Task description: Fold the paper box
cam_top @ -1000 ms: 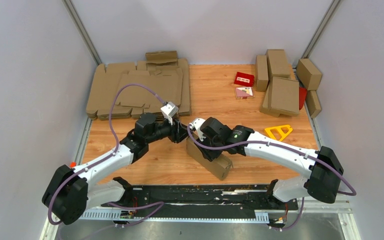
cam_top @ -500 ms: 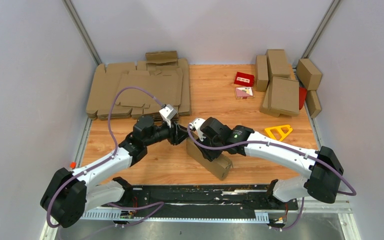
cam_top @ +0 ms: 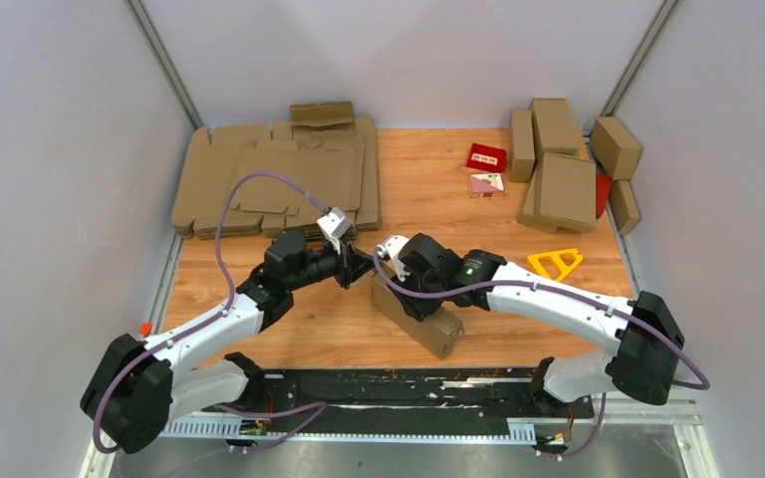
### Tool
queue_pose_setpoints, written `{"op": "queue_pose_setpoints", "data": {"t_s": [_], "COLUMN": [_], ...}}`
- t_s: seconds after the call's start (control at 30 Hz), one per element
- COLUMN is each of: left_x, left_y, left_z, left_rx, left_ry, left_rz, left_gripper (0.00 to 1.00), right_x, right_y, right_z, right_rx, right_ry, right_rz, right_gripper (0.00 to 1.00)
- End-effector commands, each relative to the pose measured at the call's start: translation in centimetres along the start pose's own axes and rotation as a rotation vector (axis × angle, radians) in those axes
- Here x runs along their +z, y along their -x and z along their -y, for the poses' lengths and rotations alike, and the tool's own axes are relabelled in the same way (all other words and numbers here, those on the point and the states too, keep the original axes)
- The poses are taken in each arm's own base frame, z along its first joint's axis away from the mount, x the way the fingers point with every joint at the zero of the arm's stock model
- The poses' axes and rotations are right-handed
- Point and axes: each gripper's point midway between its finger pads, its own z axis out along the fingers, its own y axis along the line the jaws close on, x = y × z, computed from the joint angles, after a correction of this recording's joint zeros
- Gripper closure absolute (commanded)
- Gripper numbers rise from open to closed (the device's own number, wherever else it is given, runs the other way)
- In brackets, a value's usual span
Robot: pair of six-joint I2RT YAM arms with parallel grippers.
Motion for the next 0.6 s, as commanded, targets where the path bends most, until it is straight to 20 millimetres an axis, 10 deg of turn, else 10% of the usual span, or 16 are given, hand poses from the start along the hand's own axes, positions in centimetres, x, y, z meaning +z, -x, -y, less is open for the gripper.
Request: {"op": "queue_pose_setpoints", "data": {"t_s": [0.0, 0.27, 0.57], "left_x": [0.16, -0.18, 0.05], "left_y": [0.52, 0.21, -0.37], "left_z": [0.28, 0.25, -0.15], "left_rx": [0.034, 0.048, 0.064], "left_ry": [-0.011, 0.008, 0.041], "left_rz": [0.020, 0.012, -0.020], "left_gripper": [0.91, 0.74, 0.86], "right_x": [-0.27, -0.16, -0.27], "right_y": [1.60, 1.42, 1.56], "right_z": [0.04, 0.10, 0.04], "right_rx": [-0.006, -0.004, -0.003], "right_ry": [0.000, -0.004, -0.001], "right_rz": [0.045, 0.040, 0.045], "right_gripper": [0.73, 0.73, 0.73]}}
